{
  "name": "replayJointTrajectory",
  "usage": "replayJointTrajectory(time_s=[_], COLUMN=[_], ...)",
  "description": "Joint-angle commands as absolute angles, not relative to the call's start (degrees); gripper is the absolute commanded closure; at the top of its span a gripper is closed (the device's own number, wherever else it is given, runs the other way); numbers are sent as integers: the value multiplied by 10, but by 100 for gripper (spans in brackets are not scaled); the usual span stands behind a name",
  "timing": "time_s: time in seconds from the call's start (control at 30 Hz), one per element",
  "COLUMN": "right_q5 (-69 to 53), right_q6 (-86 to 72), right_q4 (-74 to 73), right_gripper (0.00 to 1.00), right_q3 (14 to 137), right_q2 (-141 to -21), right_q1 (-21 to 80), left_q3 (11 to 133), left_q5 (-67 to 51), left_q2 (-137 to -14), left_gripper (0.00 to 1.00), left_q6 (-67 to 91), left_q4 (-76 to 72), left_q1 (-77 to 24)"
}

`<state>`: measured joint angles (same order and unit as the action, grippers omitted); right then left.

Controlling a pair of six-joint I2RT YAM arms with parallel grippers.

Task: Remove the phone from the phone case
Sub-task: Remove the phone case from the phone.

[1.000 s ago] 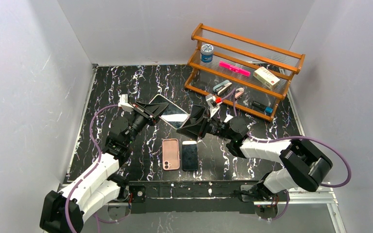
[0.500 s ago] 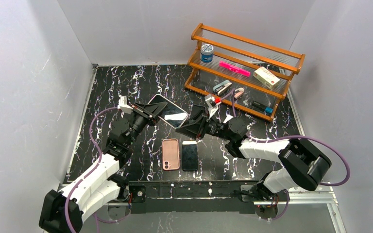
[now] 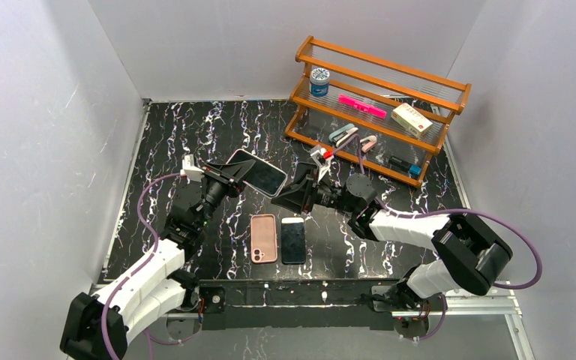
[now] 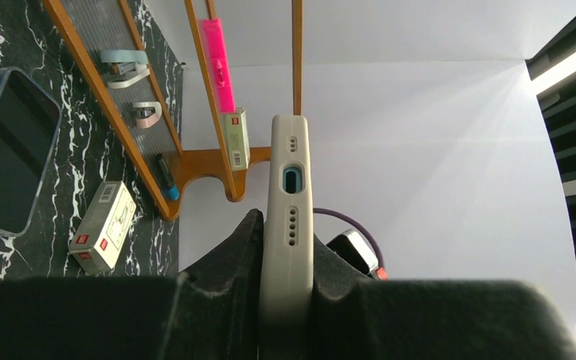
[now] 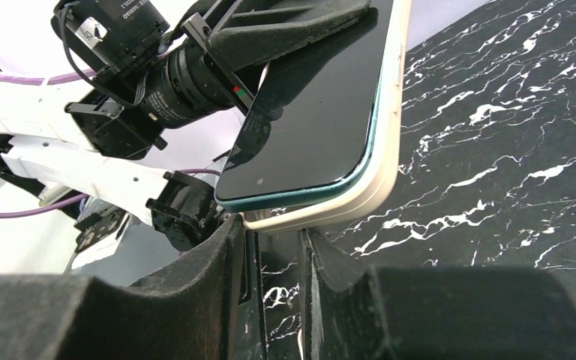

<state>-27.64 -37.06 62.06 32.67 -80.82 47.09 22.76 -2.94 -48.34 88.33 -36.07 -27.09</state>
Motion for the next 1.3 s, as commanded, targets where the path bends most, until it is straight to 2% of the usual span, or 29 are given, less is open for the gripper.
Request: replayJointTrajectory(time_s=[0.0,0.3,0.43,0.57,0.7,0.8,0.97,1.1,1.27], right_q5=[-161,-186,-196,-217,-262,-294,-365,-426,-485], right_q6=[-293,-311,-287,-249,-161,-104,-37,-7,13], right_q4=[525,472,403,362,267,199,133,109,106], right_gripper=[88,88,86,78,58,49,41,39,38], right_q3=[364,385,421,413,398,385,378,388,396], right_q2=[-827,-811,-798,-761,-704,-657,-603,-597,-602], right_q1=[426,409,409,406,390,370,330,310,301], left_q3=[253,252,261,288,316,351,421,472,508], left_q5=[-141,-157,-162,-198,-250,-290,-340,-353,-384], left_q2=[-466,-489,-476,-503,-548,-576,-602,-605,-613], left_gripper=[100,100,100,100,100,100,100,100,100], left_q6=[931,896,872,809,753,698,576,469,420], left_q4=[-415,-433,-432,-408,-406,-388,-295,-202,-161], left_q1=[-304,-305,-305,-304,-301,-296,-288,-284,-277])
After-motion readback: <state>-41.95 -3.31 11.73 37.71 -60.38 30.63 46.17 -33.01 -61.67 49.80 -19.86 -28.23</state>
